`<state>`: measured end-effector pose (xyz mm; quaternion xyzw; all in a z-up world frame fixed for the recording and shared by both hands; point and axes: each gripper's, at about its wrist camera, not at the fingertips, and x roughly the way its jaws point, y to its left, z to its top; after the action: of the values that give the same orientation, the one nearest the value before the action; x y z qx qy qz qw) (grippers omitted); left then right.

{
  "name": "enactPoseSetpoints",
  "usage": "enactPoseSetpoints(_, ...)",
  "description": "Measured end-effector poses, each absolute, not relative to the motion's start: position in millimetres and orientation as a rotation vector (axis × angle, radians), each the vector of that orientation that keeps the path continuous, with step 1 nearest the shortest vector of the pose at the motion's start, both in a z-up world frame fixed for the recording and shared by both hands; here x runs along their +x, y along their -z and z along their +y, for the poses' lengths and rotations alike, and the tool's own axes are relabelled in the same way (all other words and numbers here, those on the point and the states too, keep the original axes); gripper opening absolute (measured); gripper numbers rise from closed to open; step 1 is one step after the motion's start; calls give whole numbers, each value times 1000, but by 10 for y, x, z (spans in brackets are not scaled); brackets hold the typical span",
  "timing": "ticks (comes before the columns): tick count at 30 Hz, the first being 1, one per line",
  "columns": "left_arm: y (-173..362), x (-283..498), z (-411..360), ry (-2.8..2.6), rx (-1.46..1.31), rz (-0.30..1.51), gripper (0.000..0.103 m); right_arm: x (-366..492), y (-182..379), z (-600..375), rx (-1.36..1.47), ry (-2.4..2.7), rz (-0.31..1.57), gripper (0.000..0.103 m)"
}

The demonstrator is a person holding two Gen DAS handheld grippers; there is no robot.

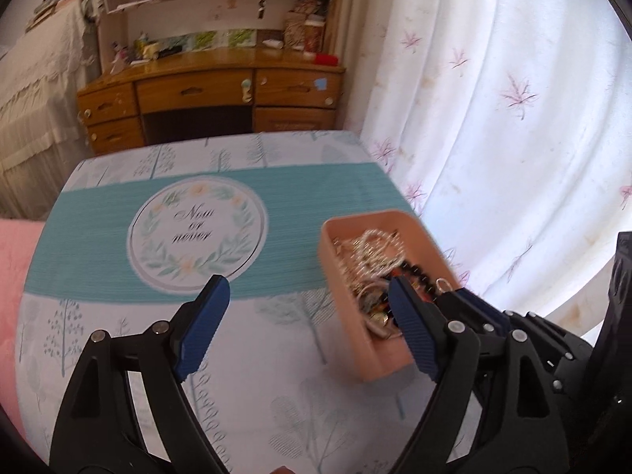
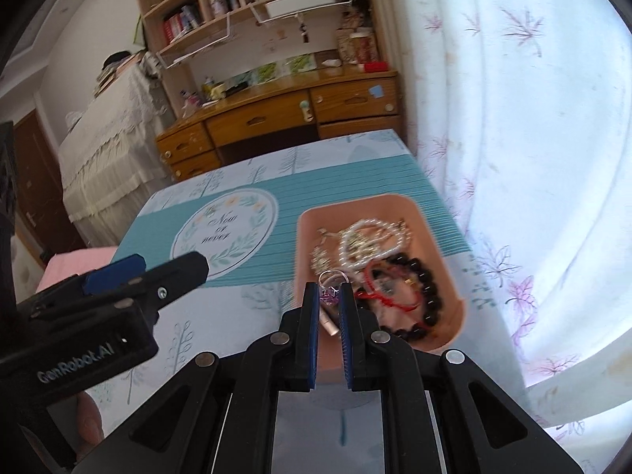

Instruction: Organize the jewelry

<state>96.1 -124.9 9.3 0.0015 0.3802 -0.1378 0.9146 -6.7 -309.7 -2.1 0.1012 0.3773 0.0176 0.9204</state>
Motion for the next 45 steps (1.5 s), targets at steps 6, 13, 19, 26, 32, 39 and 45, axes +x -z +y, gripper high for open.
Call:
enactPoseSetpoints(6, -199, 1155, -1449, 284, 5, 759, 97, 20, -27, -3402, 250, -15, 772, 10)
enactPoseSetpoints(13, -104, 1392, -1480, 259, -5, 803, 102, 184, 186, -3521, 289, -37, 848, 10)
enactPoseSetpoints(19, -7, 1406, -1328, 241, -33, 834, 102, 215, 320, -3429, 297, 3, 865, 38)
enactPoseSetpoints(26, 85, 1269, -1092, 192, -48, 863, 102, 175, 324, -3352, 309, 7, 866, 38)
enactPoseSetpoints(32, 110, 948, -758, 79, -66, 844, 102, 87, 329, -3147, 294, -30, 903, 44)
enactPoseSetpoints(39, 3, 460, -336, -99, -42, 777, 102, -85, 251, -2864, 229, -61, 902, 54)
enactPoseSetpoints(45, -67, 125, -209, -121, -3, 793, 102, -358, 51, -2670, 187, -89, 886, 66)
